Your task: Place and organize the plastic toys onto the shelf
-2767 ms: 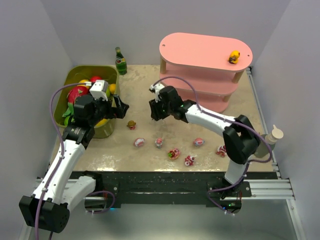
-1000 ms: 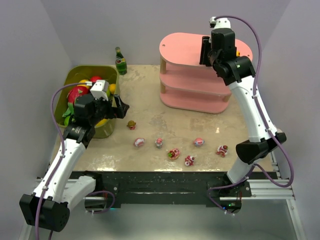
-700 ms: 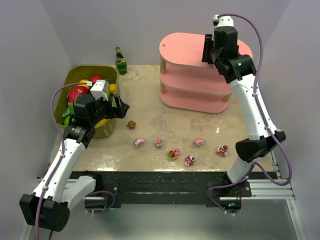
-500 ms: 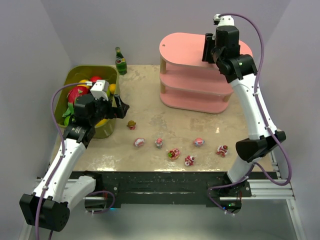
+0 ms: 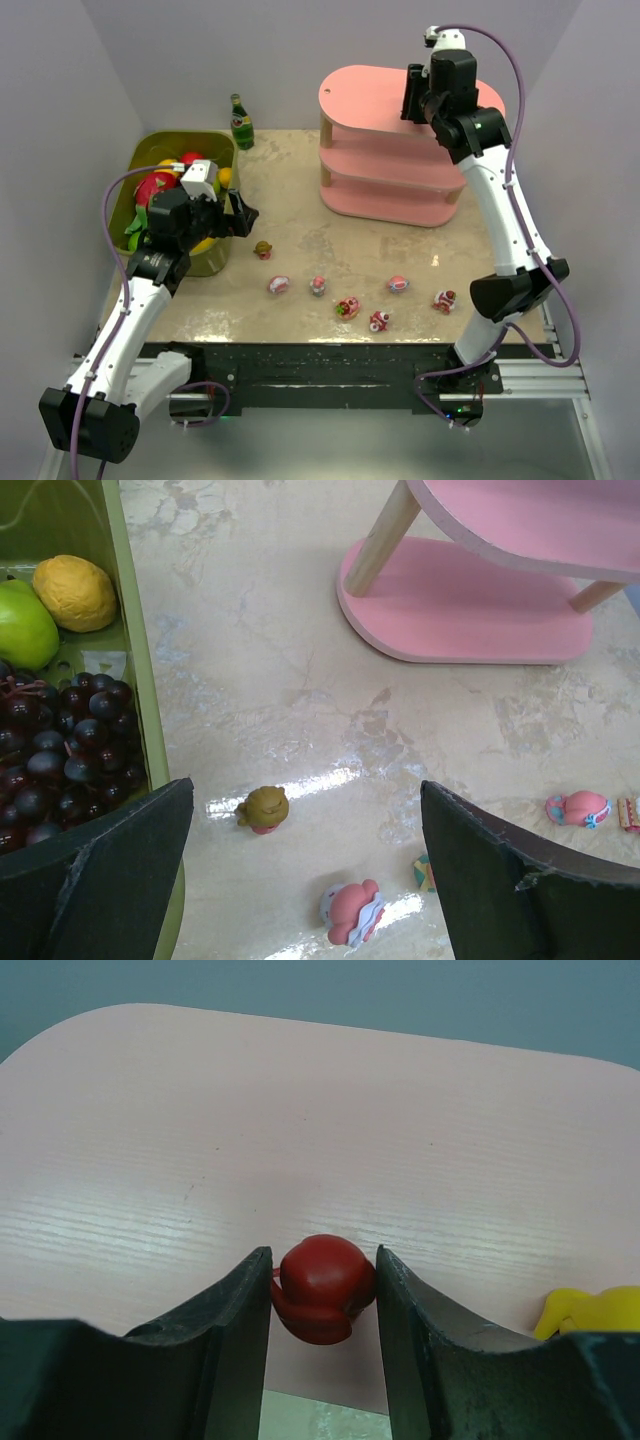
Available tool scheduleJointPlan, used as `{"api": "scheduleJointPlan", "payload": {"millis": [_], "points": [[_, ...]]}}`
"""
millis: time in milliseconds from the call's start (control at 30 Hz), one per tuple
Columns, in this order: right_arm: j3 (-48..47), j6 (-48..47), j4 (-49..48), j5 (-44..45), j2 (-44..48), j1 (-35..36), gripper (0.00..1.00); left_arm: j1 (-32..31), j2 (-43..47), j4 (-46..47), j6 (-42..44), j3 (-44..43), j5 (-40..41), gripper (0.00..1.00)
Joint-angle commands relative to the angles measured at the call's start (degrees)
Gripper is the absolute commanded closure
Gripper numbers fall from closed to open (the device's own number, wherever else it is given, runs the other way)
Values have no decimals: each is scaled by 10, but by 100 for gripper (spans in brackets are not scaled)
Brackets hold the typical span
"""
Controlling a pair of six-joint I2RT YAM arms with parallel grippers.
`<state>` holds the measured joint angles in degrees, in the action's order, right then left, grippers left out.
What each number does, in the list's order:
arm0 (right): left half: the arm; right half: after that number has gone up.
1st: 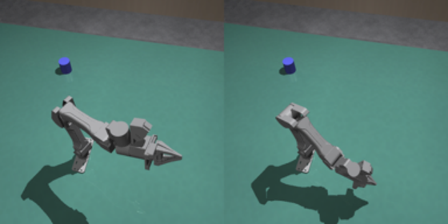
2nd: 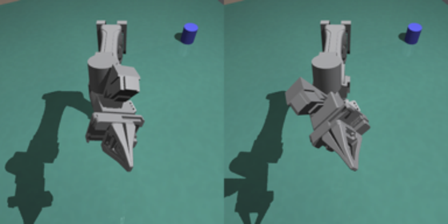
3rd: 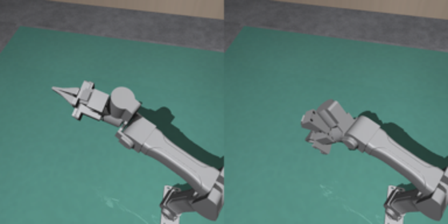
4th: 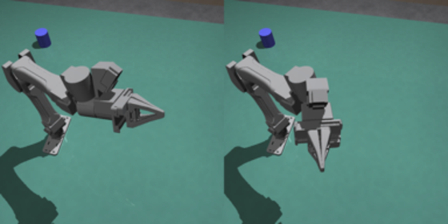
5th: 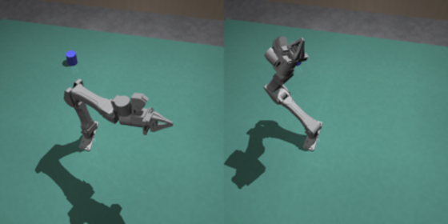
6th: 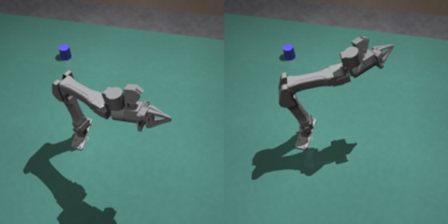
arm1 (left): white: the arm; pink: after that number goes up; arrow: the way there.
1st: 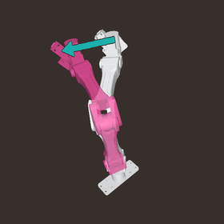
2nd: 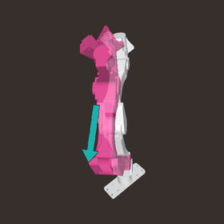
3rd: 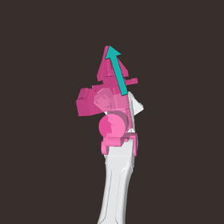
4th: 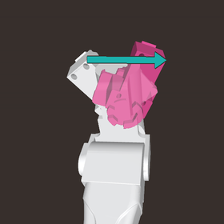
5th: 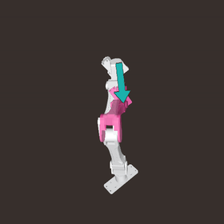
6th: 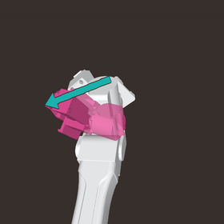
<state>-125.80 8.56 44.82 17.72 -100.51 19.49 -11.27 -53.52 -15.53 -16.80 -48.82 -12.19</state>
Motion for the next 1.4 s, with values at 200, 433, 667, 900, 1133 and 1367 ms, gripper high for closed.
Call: {"api": "scheduleJointPlan", "payload": {"millis": [200, 433, 667, 900, 1133, 1367], "points": [[-18, -6, -4, -18, 1, -2, 47, 5, 0, 10, 9, -11, 1, 0], [-18, -12, -3, -15, 4, -2, 36, 5, -1, 9, 9, -12, 1, 1], [-7, -17, -20, -16, 29, -2, 25, 5, 2, 9, 8, -12, 1, 0], [18, -26, -37, -32, 101, -2, 21, 5, 6, 8, 9, -10, 7, 0], [88, -58, -81, -248, 193, 4, 19, 5, 12, 8, 6, -9, 13, 0], [174, -145, -74, -229, 201, 206, 18, 5, 27, 16, -2, -4, 29, 0]]}}
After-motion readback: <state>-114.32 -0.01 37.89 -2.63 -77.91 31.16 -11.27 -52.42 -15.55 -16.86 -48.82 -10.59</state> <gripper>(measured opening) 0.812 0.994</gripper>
